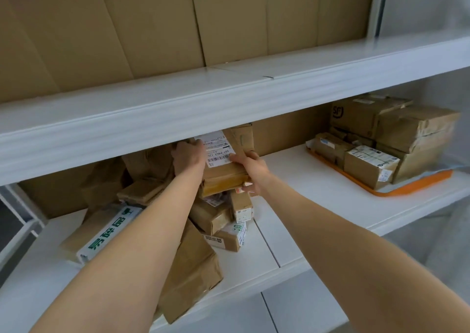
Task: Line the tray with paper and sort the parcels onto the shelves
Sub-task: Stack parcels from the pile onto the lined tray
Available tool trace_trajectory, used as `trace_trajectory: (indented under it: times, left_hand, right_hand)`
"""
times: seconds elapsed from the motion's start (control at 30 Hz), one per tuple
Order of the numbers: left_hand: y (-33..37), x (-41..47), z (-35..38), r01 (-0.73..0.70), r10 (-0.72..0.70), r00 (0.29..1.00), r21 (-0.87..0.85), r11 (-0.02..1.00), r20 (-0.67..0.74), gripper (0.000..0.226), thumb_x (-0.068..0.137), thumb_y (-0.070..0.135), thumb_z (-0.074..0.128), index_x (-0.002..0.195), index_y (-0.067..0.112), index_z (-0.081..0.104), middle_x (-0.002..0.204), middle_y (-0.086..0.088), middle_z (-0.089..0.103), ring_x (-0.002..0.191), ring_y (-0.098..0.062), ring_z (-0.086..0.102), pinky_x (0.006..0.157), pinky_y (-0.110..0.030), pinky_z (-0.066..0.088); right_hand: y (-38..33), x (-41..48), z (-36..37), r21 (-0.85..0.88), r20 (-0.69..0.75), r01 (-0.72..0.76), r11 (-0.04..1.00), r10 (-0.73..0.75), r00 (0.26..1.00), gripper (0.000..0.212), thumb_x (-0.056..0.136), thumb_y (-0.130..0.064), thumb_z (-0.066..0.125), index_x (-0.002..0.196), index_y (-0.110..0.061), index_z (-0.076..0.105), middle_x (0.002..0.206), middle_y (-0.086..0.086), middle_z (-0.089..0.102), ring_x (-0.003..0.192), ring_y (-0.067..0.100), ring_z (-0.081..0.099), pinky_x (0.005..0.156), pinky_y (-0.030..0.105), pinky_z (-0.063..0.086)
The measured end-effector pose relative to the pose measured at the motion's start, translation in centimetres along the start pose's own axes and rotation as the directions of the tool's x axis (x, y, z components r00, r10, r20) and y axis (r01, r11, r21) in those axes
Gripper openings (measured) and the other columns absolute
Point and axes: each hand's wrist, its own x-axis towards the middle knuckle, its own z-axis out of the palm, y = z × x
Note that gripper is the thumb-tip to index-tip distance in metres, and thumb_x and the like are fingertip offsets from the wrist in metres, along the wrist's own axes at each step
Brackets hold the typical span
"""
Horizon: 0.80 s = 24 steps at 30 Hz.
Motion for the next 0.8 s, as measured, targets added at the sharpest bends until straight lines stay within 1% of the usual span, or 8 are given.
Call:
trace_trajectory:
  times: [0.1,0.23,0.37,0.47,0.53,0.6,0.7,0.8]
  left_hand:
    - [1.1,-1.2,1.4,-0.036,0.039,0.999,-0.111,0.993,0.033,0.045,0.091,0.043,0.049,0.120,0.012,0.059,0.123,-0.012,0.059,0.100,-0.030,0.062,0.088,-0.044,0.053]
    - [2.2,-3.3,4.0,-0.029,0.055,0.984,-0.150,0.988,0.170,0.052,0.087,0.044,0.053,0.136,0.027,0.047,0.130,-0.011,0.053,0.112,-0.033,0.055,0.093,-0.047,0.049]
    - [3.2,-5.5,6.4,0.058,0.060,0.919,-0.284,0.957,0.389,0.063,0.085,0.034,0.063,0.142,0.028,0.037,0.129,-0.008,0.056,0.110,-0.030,0.057,0.093,-0.047,0.050]
    - [3.8,-6.9,7.7,0.213,-0.039,0.867,-0.299,0.930,0.497,0.060,0.083,0.035,0.067,0.137,0.025,0.041,0.110,-0.004,0.062,0.093,-0.024,0.061,0.082,-0.042,0.053]
    - [4.0,-7.9,8.4,0.295,-0.076,0.817,-0.302,0.906,0.572,0.053,0.081,0.037,0.071,0.127,0.027,0.048,0.092,-0.001,0.066,0.078,-0.020,0.063,0.064,-0.035,0.054]
    - [4.0,-8.7,9.5,0.308,-0.054,0.784,-0.312,0.899,0.618,0.055,0.079,0.038,0.074,0.127,0.029,0.050,0.093,0.000,0.068,0.078,-0.019,0.065,0.054,-0.030,0.052]
    - [4.3,-9.9,11.2,0.324,-0.023,0.775,-0.366,0.872,0.631,0.054,0.080,0.038,0.074,0.128,0.032,0.050,0.099,0.000,0.070,0.084,-0.020,0.066,0.061,-0.035,0.054]
    - [5.0,-10.9,12.7,0.369,-0.021,0.774,-0.424,0.827,0.633,0.048,0.084,0.036,0.070,0.127,0.032,0.050,0.099,0.000,0.070,0.086,-0.021,0.067,0.067,-0.038,0.056]
  right_hand:
    - [-0.6,-0.8,-2.3,0.031,0.010,-0.014,0.999,0.014,1.000,0.062,0.077,-0.038,0.078,0.130,-0.033,0.048,0.112,0.001,0.059,0.100,0.026,0.059,0.084,0.046,0.055]
    - [-1.2,-1.6,-5.3,0.063,-0.040,-0.046,0.997,0.049,0.998,0.056,0.078,-0.041,0.077,0.126,-0.037,0.048,0.105,0.001,0.056,0.095,0.024,0.057,0.073,0.040,0.055]
    - [-1.6,-2.1,-8.6,0.057,-0.081,-0.056,0.997,0.061,0.995,0.061,0.077,-0.043,0.077,0.129,-0.038,0.045,0.105,0.001,0.055,0.095,0.022,0.056,0.074,0.037,0.054]
    - [-1.8,-2.5,-11.1,0.049,-0.101,-0.023,0.999,0.028,0.994,0.068,0.076,-0.039,0.079,0.134,-0.038,0.044,0.108,0.000,0.056,0.095,0.021,0.057,0.068,0.033,0.053]
    - [-1.9,-2.5,-12.7,0.046,-0.127,0.005,0.999,0.001,0.992,0.070,0.078,-0.033,0.078,0.139,-0.038,0.043,0.113,0.001,0.056,0.099,0.020,0.056,0.070,0.033,0.053]
    - [-2.1,-2.5,-14.3,0.048,-0.155,0.024,0.999,-0.017,0.988,0.071,0.080,-0.029,0.077,0.141,-0.039,0.042,0.119,0.003,0.056,0.105,0.022,0.055,0.078,0.036,0.053]
    - [-2.5,-2.5,-16.7,0.038,-0.151,0.031,0.999,-0.025,0.988,0.070,0.082,-0.028,0.074,0.143,-0.038,0.041,0.122,0.004,0.056,0.109,0.023,0.055,0.085,0.040,0.053]
    - [-2.8,-2.8,-18.9,0.032,-0.087,-0.031,0.999,0.034,0.996,0.069,0.081,-0.037,0.073,0.141,-0.036,0.039,0.128,0.008,0.052,0.116,0.031,0.053,0.095,0.050,0.049]
